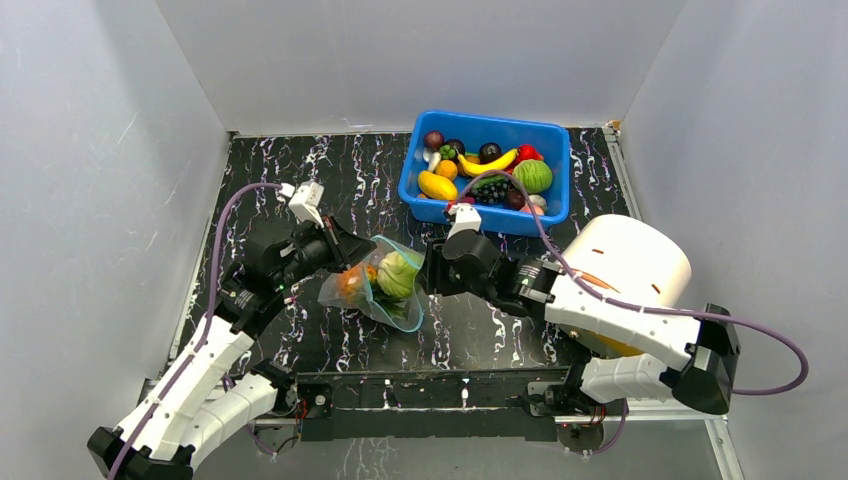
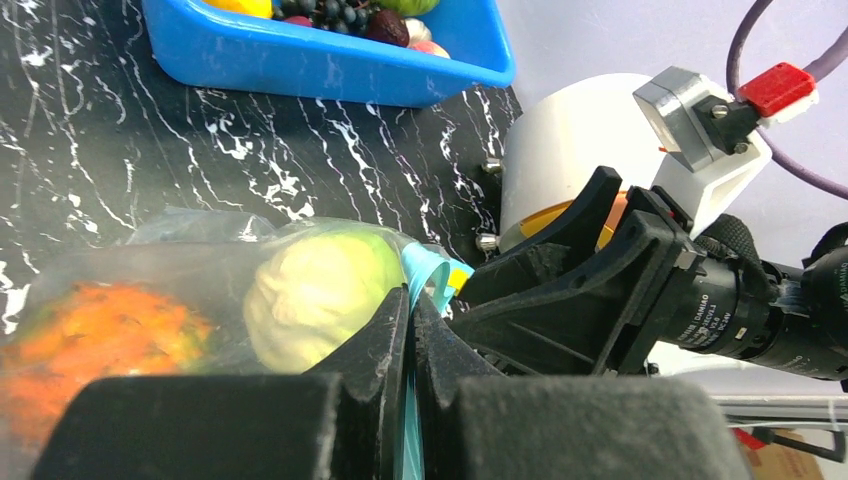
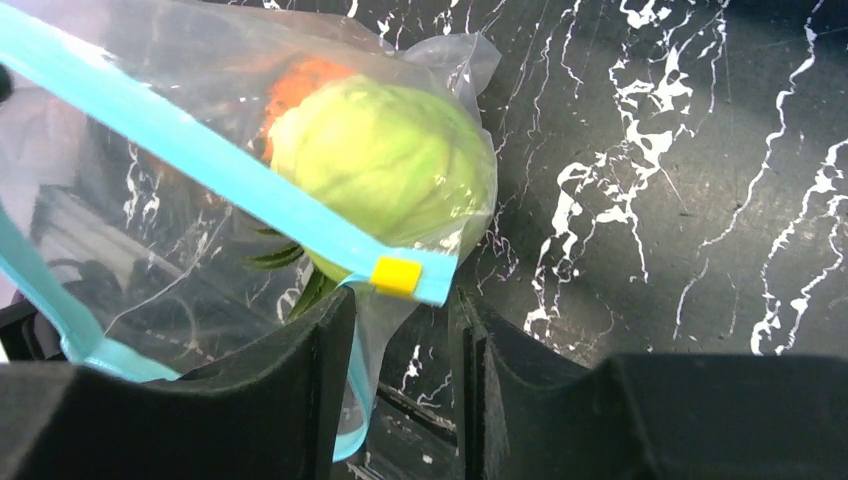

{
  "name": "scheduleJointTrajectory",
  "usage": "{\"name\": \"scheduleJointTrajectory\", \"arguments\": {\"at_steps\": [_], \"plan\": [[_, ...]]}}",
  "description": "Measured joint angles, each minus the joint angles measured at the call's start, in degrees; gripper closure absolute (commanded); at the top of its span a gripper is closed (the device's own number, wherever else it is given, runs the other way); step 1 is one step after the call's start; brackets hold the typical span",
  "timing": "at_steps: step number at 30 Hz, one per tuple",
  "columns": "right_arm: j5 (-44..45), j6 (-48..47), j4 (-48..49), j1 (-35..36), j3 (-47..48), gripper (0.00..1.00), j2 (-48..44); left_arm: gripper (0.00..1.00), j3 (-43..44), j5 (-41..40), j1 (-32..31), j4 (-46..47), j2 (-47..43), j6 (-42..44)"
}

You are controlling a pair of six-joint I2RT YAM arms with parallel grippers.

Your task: Place the food in the zip-top bag and seal the zipper

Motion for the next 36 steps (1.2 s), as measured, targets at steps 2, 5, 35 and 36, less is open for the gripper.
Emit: {"name": "scheduleJointTrajectory", "arguments": {"at_steps": [2,5,35,36], "plan": [[0.07,0.0,1.25,-0.11,0.15,0.68,1.27,1.0,0.74,-0.68,0.0,-0.79,-0.22,0.9],[-1.11,0.24,3.82,-0.2,0.13,0.79,2.86,1.0,2.1,-1.14,0.0,-1.4,-0.44,1.92],[-0.09,-34.6,7.37,-27.82,21.35,0.55,19.93,1.0,-11.41,2.45,0.0,-0.7,-11.17,26.05],[-0.87,-36.17,7.3,-28.41,22.64,0.56,22.16,1.0,-11.96,2.73,0.0,-0.35,-11.41,26.05]]}}
